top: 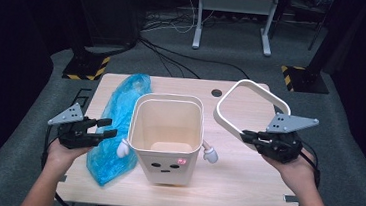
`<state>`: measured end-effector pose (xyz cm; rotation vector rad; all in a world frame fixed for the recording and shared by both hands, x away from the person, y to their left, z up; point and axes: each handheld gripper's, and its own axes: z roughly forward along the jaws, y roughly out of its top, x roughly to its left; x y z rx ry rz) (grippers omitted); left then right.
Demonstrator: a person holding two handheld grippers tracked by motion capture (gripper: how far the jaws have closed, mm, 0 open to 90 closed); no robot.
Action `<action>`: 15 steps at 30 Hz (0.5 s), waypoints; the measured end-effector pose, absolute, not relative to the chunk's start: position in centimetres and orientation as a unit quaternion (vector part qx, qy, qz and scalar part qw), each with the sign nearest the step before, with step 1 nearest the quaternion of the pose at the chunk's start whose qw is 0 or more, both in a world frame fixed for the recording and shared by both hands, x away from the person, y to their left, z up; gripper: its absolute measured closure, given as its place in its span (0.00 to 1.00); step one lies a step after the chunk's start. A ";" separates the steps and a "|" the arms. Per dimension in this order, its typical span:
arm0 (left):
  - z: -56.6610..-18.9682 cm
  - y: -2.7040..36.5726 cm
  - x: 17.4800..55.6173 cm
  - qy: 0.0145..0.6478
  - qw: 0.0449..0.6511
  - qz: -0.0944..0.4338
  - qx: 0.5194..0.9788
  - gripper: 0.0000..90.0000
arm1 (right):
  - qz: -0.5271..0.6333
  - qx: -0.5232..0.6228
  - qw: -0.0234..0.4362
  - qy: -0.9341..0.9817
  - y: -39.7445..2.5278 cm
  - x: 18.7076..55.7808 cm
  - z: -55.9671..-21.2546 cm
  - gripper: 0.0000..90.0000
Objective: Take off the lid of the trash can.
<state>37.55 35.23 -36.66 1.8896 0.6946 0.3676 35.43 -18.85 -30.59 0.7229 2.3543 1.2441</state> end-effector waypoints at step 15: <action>-38.9 35.9 37.3 0.305 0.521 0.153 0.782 0.55 | 0.424 0.286 0.198 0.836 -18.6 36.0 -36.5 0.94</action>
